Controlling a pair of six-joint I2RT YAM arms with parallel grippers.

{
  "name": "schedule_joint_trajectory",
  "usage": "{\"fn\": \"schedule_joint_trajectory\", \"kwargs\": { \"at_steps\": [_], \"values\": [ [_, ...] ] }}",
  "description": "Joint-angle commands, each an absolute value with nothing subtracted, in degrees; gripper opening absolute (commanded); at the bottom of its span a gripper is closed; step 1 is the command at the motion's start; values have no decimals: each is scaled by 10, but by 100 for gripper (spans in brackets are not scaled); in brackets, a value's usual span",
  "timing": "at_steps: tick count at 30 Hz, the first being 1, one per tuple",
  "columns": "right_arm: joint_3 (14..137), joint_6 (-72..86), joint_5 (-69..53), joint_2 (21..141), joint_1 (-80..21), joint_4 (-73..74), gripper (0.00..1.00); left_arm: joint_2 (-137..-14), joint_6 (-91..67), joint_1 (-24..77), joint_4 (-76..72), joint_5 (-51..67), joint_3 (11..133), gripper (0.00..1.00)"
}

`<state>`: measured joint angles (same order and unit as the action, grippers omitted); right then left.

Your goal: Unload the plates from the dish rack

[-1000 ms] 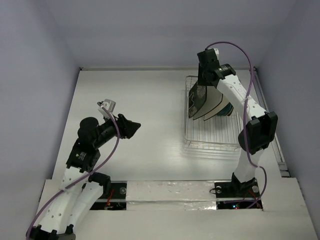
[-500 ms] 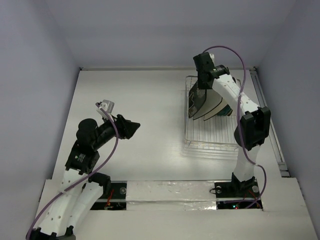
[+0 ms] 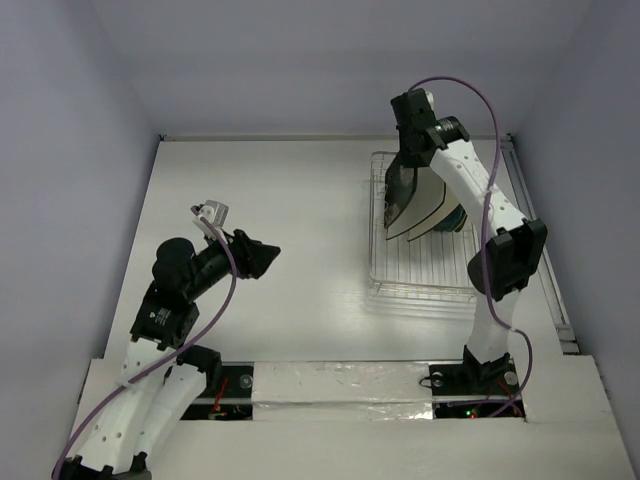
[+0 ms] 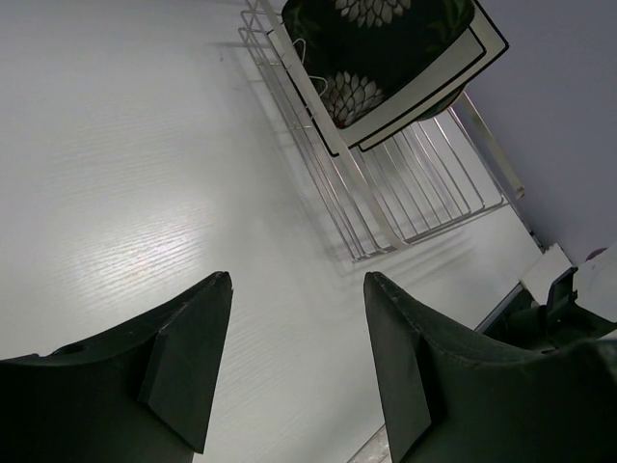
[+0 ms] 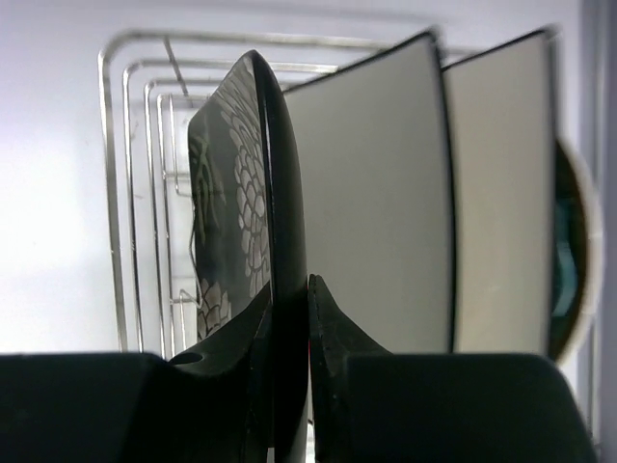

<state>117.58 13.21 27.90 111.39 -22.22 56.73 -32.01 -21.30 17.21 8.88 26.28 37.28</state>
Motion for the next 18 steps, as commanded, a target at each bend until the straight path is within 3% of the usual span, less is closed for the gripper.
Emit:
{"fn": "schedule_joint_trajectory", "kwargs": {
  "at_steps": [1, 10, 18],
  "values": [
    [1259, 113, 318, 1087, -220, 565, 0, -313, -214, 174, 67, 264, 370, 54],
    [1301, 130, 309, 1003, -225, 574, 0, -314, -215, 174, 72, 248, 372, 54],
    [1126, 199, 141, 891, -294, 374, 0, -316, -214, 174, 84, 220, 388, 53]
  ]
}}
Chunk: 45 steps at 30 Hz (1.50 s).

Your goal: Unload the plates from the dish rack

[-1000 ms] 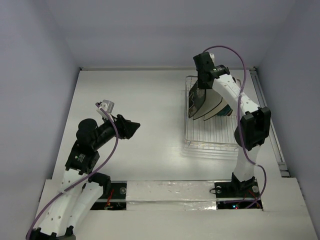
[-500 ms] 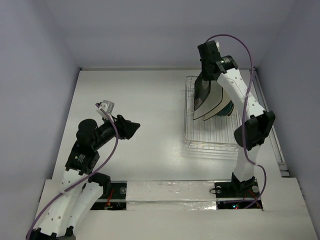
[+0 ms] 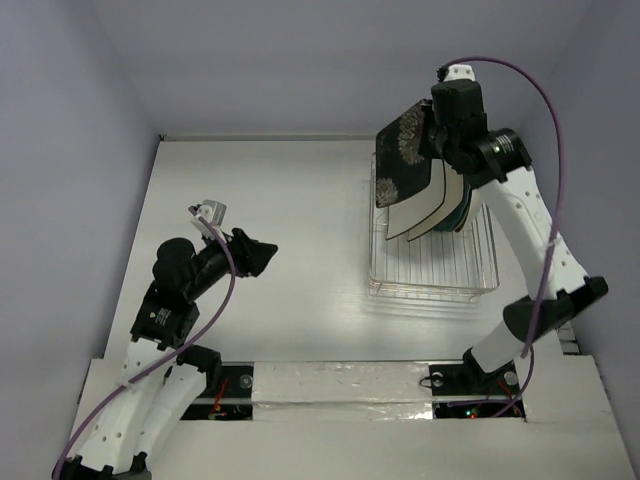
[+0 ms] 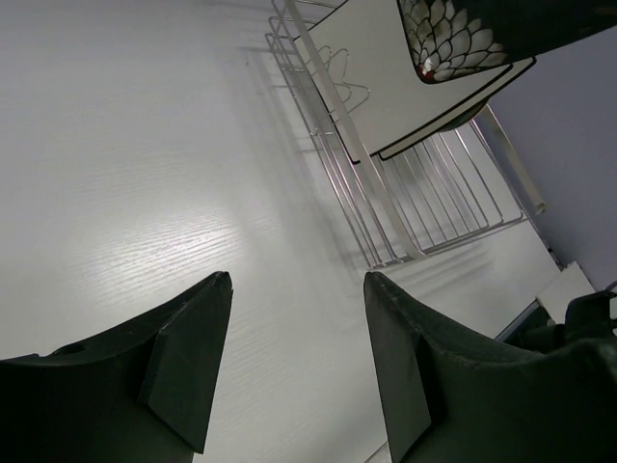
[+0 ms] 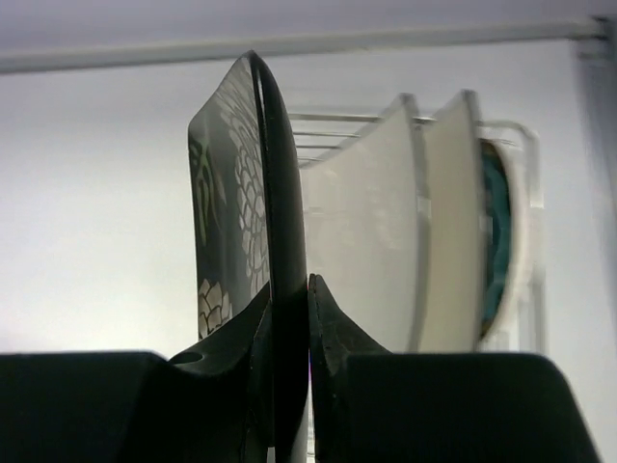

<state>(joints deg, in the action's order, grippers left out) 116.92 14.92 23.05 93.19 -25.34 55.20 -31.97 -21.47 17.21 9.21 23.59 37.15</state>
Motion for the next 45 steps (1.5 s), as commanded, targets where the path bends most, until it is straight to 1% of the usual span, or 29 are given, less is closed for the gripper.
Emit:
{"fn": "schedule_joint_trajectory", "kwargs": {
  "at_steps": [1, 3, 4, 5, 7, 12, 13, 16, 25, 36, 39, 40, 41, 42, 43, 45],
  "values": [
    [1115, 220, 134, 894, -303, 351, 0, -312, -214, 174, 85, 204, 394, 53],
    [1082, 246, 122, 903, -315, 284, 0, -309, -213, 174, 92, 184, 398, 53],
    [1069, 276, 90, 917, -326, 256, 0, -306, -212, 174, 97, 165, 401, 53],
    [1057, 293, 73, 925, -326, 197, 0, -305, -209, 174, 99, 155, 402, 53],
    [1044, 335, 43, 949, -338, 158, 0, -306, -207, 174, 105, 134, 402, 53],
    [1055, 402, 0, 1051, -363, 70, 0, -300, -213, 174, 110, 118, 395, 53],
    [1056, 414, -20, 1064, -363, 60, 0, -298, -214, 174, 112, 101, 396, 53],
    [1078, 421, -19, 1116, -380, 54, 0, -296, -216, 174, 119, 84, 398, 52],
    [1077, 482, -45, 1222, -404, 11, 0, -297, -220, 174, 113, 93, 393, 52],
    [999, 498, -49, 1256, -410, -35, 0, -296, -220, 174, 112, 99, 391, 52],
    [969, 493, -40, 1254, -410, -35, 6, -296, -220, 174, 111, 101, 391, 52],
    [962, 489, -39, 1252, -410, -36, 13, -297, -220, 174, 111, 102, 391, 52],
    [956, 485, -39, 1251, -410, -33, 17, -297, -219, 174, 111, 103, 390, 52],
    [949, 477, -37, 1250, -410, -27, 26, -295, -219, 174, 110, 104, 390, 52],
    [943, 473, -37, 1247, -410, -27, 32, -295, -219, 174, 110, 104, 390, 52],
    [939, 467, -28, 1241, -410, -12, 40, -294, -220, 174, 110, 104, 390, 52]
  ]
}}
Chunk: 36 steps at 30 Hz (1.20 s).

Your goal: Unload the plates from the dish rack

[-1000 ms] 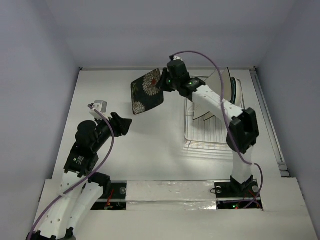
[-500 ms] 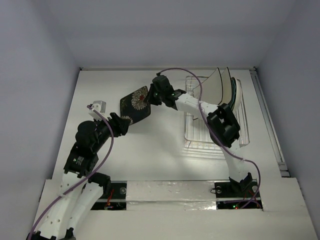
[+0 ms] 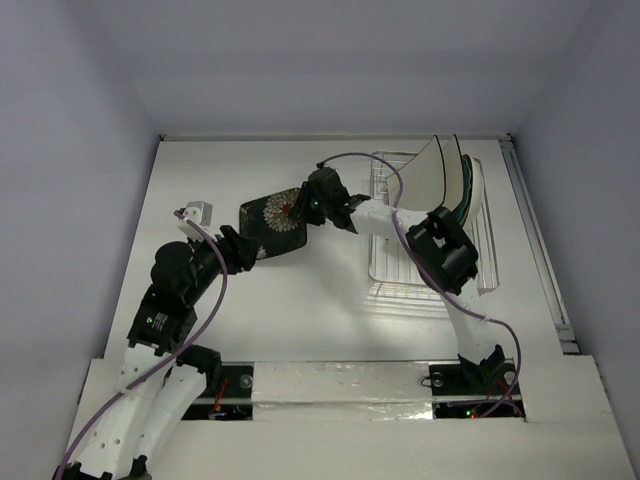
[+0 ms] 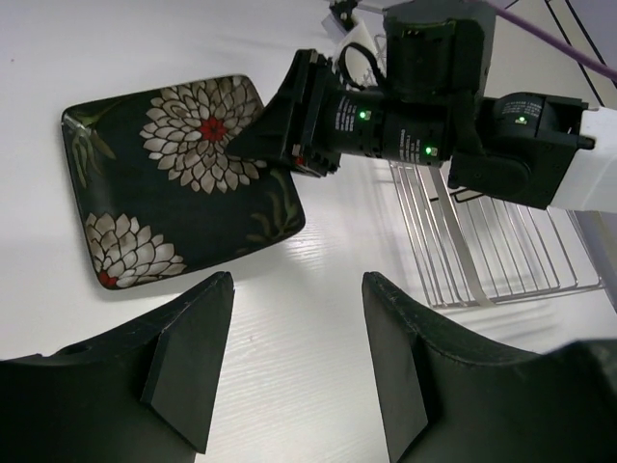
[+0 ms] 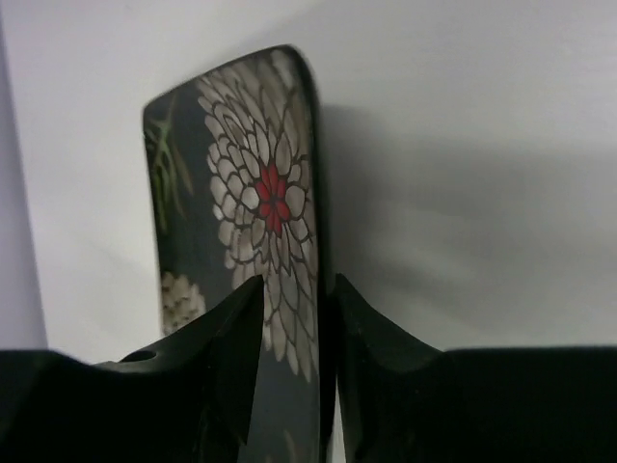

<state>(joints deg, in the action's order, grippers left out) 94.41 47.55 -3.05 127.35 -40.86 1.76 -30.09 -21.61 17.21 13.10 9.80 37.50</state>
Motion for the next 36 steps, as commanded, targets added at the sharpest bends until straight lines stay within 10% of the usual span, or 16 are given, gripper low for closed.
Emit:
{"fn": "schedule_joint_trajectory", "kwargs": {
  "at_steps": [1, 7, 36],
  "values": [
    [945, 452, -17, 1238, -410, 19, 49, -294, -220, 174, 110, 104, 390, 52],
    [971, 411, -4, 1239, -410, 104, 72, -290, -219, 174, 108, 105, 389, 53],
    [1200, 561, -95, 1379, -455, 69, 84, -276, -221, 174, 110, 91, 393, 53]
  ]
}}
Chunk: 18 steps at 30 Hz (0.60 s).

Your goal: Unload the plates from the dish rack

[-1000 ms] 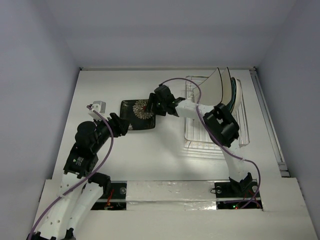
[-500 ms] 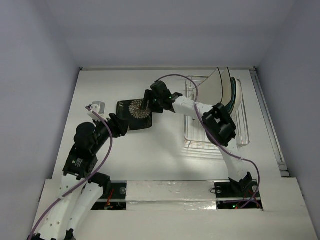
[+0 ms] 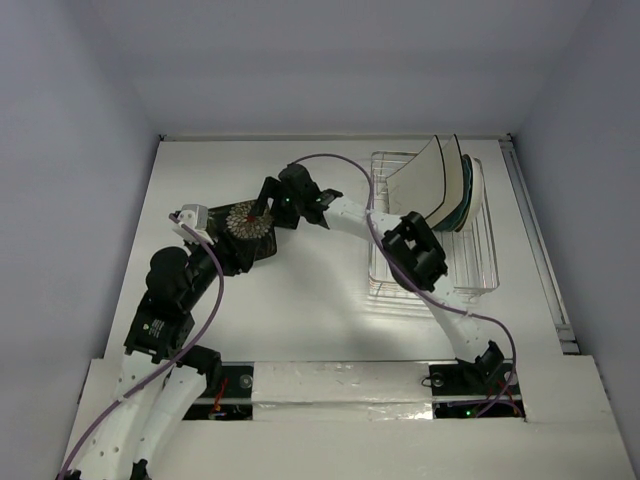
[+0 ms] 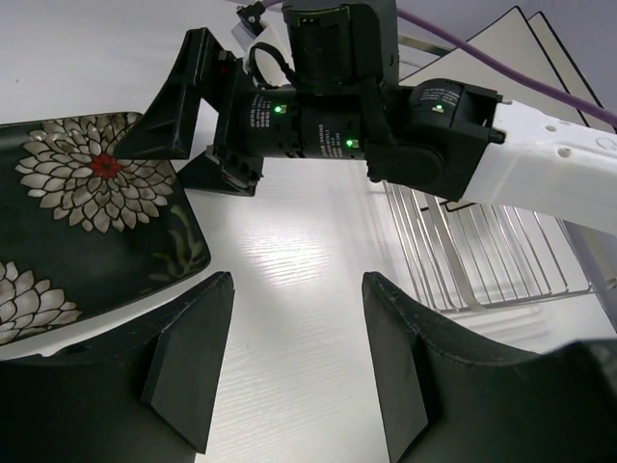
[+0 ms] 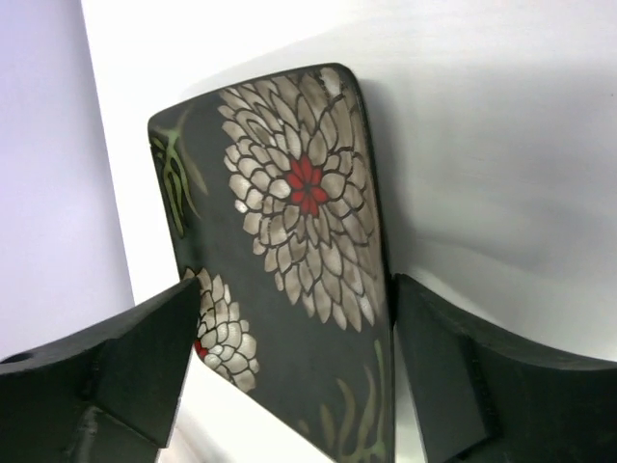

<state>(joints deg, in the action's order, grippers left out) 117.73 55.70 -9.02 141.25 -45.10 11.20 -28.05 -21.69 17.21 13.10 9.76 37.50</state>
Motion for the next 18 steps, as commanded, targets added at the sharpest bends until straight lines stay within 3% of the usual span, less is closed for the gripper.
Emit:
{"fn": "schedule_joint_trajectory", "kwargs": {
  "at_steps": [1, 6, 9, 10, 11, 12, 15, 16, 18],
  "values": [
    [1182, 549, -81, 1341, -455, 70, 87, -274, -221, 174, 111, 91, 393, 53],
    [1097, 462, 23, 1206, -443, 105, 92, -267, -220, 174, 111, 91, 391, 54],
    [1017, 394, 81, 1089, -415, 125, 46, -264, -221, 174, 109, 94, 388, 54],
    [996, 375, 94, 1058, -405, 135, 10, -263, -220, 174, 109, 96, 388, 54],
    [960, 341, 124, 996, -396, 170, 1, -260, -221, 174, 108, 97, 388, 54],
    [943, 328, 140, 966, -371, 188, 0, -258, -221, 174, 108, 98, 387, 53],
    [875, 276, 167, 853, -303, 249, 0, -252, -221, 174, 105, 103, 388, 26],
    [861, 270, 167, 830, -286, 265, 0, -251, -220, 174, 108, 98, 388, 10],
    [826, 242, 170, 771, -257, 296, 0, -248, -220, 174, 112, 91, 389, 0]
  ]
}}
